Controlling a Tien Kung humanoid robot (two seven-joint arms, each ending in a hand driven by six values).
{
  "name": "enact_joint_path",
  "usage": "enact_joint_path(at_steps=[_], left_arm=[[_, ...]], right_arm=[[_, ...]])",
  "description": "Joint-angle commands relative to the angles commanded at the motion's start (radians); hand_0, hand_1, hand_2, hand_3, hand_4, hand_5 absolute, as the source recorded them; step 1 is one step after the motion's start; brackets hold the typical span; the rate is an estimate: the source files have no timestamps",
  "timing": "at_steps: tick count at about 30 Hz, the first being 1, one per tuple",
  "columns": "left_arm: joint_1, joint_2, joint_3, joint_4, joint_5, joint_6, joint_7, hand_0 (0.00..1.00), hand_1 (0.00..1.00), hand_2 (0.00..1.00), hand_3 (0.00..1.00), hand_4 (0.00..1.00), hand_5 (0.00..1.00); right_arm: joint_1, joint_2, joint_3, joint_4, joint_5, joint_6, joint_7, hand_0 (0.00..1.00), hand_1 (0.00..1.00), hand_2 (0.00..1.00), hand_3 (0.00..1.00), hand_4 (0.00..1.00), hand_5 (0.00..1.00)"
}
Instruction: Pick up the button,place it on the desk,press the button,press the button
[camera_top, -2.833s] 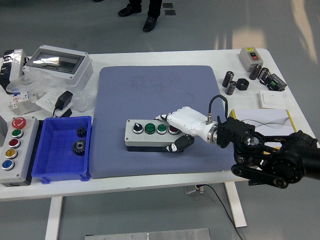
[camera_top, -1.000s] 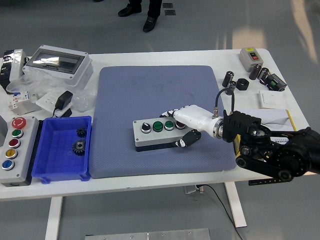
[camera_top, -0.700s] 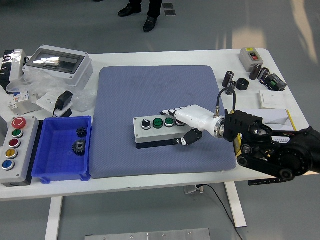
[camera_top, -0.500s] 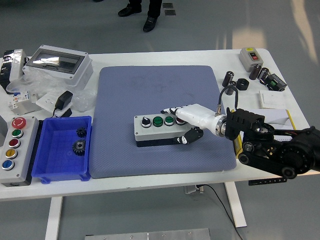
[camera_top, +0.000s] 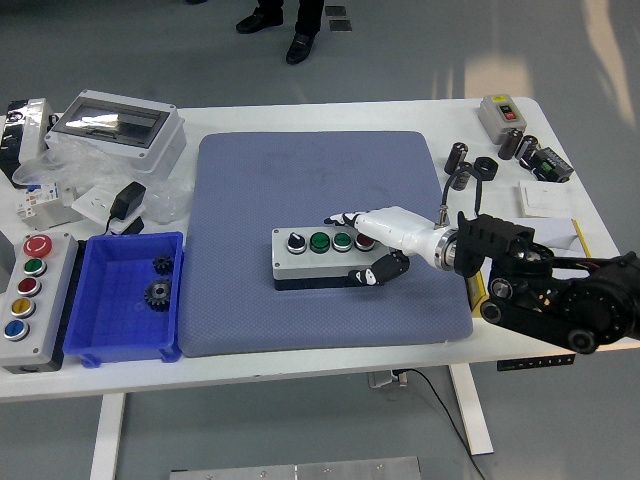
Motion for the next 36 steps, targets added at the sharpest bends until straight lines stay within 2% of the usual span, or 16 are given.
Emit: enact_joint_path(at_steps=[19,36], left_arm=[[0.000,-0.001,0.000,0.000,0.008,-0.003,0.002,0.620,0.558,0.540,0.580,0.480,0.218],[0.006,-0.005,-0.003,0.000,0.015,-0.005,0.006,0.618,0.555,0.535,0.581,0.478,0.212]], right_arm=[[0.005,-0.018,0.013,0.016,0.021,0.026,-0.004,0.868,0.877,0.925,0.998,0.636,0.002],[0.019,-0.092,0.062,0.094,0.060,0.060,0.010,0.870,0.880,0.929,0.998,0.651,0.017]])
